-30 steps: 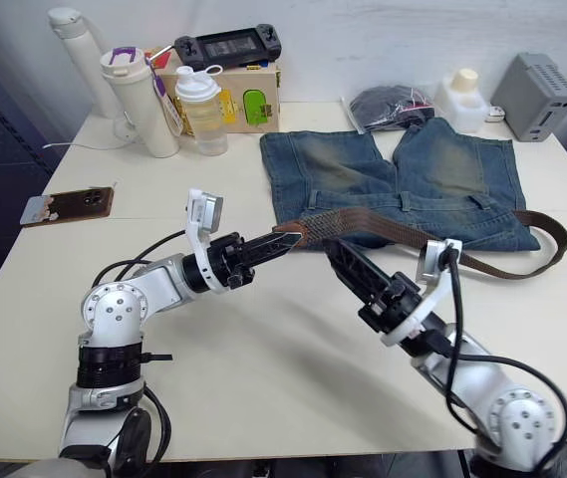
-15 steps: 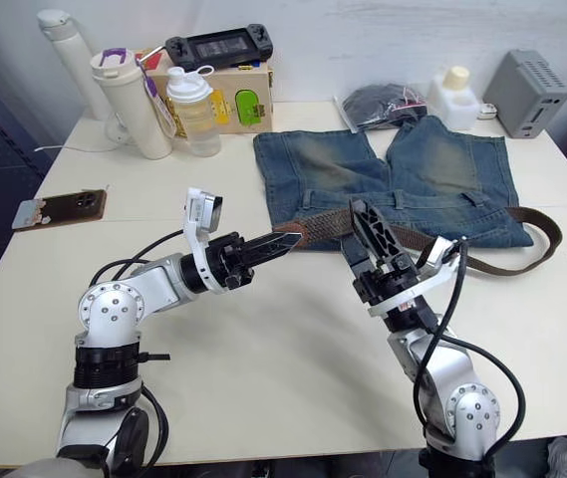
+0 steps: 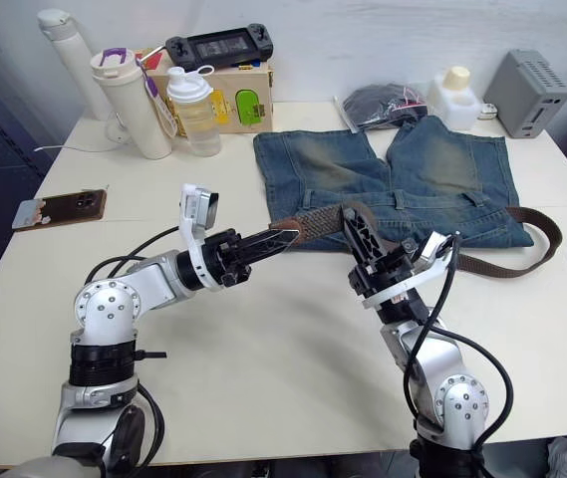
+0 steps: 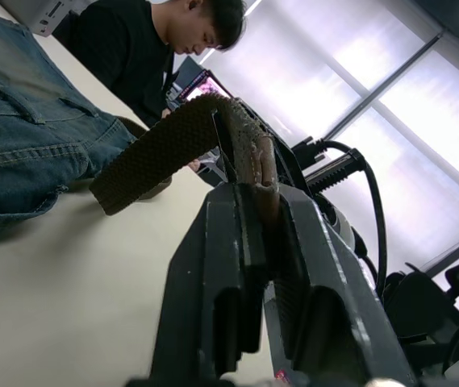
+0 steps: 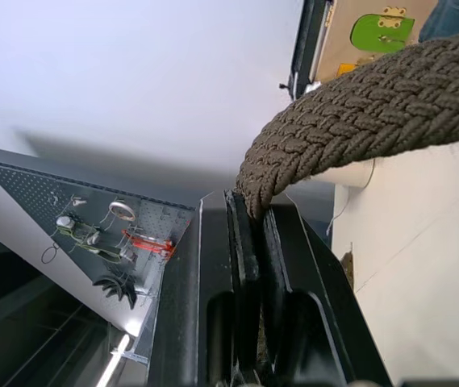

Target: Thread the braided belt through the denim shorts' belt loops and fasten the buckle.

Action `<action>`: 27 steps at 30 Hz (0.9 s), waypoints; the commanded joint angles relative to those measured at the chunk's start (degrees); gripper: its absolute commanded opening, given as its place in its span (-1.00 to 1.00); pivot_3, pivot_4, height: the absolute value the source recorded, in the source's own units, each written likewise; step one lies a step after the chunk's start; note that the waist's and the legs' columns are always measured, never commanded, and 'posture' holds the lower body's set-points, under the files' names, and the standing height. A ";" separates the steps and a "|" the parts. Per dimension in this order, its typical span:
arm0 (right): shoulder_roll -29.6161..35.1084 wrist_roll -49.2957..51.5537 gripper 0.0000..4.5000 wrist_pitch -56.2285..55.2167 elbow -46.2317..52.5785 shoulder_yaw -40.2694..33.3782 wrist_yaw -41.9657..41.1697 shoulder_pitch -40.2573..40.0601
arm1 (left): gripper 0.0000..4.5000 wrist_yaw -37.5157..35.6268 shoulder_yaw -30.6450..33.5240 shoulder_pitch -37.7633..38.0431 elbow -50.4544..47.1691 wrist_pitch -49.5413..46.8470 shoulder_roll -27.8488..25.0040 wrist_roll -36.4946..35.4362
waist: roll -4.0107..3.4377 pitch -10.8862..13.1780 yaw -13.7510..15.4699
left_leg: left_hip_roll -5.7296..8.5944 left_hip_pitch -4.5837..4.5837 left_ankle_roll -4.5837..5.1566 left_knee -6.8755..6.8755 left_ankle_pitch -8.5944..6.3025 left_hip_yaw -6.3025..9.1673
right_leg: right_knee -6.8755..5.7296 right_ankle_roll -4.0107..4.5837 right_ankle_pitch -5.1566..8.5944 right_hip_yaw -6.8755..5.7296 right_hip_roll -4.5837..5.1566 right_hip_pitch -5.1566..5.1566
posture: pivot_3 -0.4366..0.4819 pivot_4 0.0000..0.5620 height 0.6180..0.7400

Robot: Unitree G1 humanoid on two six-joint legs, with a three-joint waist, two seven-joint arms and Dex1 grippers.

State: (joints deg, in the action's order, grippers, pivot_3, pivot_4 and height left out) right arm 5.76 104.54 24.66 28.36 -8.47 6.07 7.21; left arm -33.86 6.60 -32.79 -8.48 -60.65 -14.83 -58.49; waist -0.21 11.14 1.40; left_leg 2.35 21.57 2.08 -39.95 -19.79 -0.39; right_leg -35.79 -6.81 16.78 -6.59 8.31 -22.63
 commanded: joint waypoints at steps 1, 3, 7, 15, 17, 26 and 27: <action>0.82 0.73 -1.00 -2.77 3.24 -5.56 -2.20 -0.38 | 0.12 -3.38 -3.87 -1.77 1.05 6.44 -2.19 6.90 | 0.00 0.00 0.10 | 0.01 0.00 0.00 0.00 0.00 0.00 | 0.00 0.00 0.00 0.00 0.00 0.00 | -0.05 -0.47 0.12; 2.51 1.21 -1.00 -3.62 3.62 -9.08 -2.69 -1.29 | 0.52 -6.48 -7.22 -2.82 2.99 11.95 -3.96 12.66 | -0.01 0.00 0.13 | 0.02 0.00 0.01 0.00 -0.01 -0.01 | 0.01 0.00 0.00 0.01 0.00 0.00 | -0.05 -0.47 0.12; 8.41 3.92 -1.00 -4.75 2.71 -19.34 -3.73 -4.38 | 0.62 -10.74 -18.99 -7.92 12.24 33.99 -4.79 32.59 | -0.02 0.01 0.48 | 0.05 0.01 0.06 0.02 -0.04 -0.10 | 0.03 0.00 0.00 0.08 0.01 -0.02 | -0.05 -0.47 0.12; 16.77 7.75 -1.00 -4.56 1.44 -32.08 -5.50 -8.77 | 0.62 -3.03 -33.54 -22.31 49.57 74.38 3.49 62.64 | -0.03 0.02 1.56 | 0.03 0.01 0.45 0.00 -0.19 -0.52 | 0.20 -0.18 -0.10 0.07 0.12 0.00 | -0.05 -0.47 0.12; 17.15 7.85 -1.00 -4.50 2.12 -32.63 -5.51 -9.29 | 0.62 1.08 -34.90 -25.58 58.29 78.51 5.31 66.97 | -0.02 0.02 1.47 | -0.04 0.01 0.57 0.01 -0.26 -0.71 | 0.20 -0.21 -0.11 0.10 0.19 -0.09 | -0.05 -0.47 0.12; 15.50 6.85 -1.00 -5.74 5.33 -31.67 -5.23 -10.80 | -0.12 21.84 -41.72 -33.42 78.47 86.61 7.29 85.38 | 0.02 0.03 1.55 | -0.05 0.00 0.93 -0.07 -0.43 -1.03 | 0.29 -0.54 -0.30 0.35 0.36 -0.15 | -0.05 -0.47 0.12; 15.33 6.69 -1.00 -5.84 5.39 -31.49 -5.22 -10.77 | -0.32 22.82 -41.88 -33.43 78.96 86.92 7.28 86.23 | 0.02 0.03 1.51 | -0.05 -0.02 0.95 -0.06 -0.45 -1.10 | 0.33 -0.59 -0.32 0.42 0.36 -0.16 | -0.05 -0.47 0.12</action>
State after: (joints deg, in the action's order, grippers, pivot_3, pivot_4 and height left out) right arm 21.34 110.89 19.96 31.45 -39.28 1.51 -3.54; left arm -13.53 -34.49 -66.40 67.73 26.87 -6.52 24.70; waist -0.19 11.18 2.91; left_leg 2.29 21.56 3.04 -40.02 -20.25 -1.52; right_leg -35.45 -7.42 16.45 -6.14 8.68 -22.81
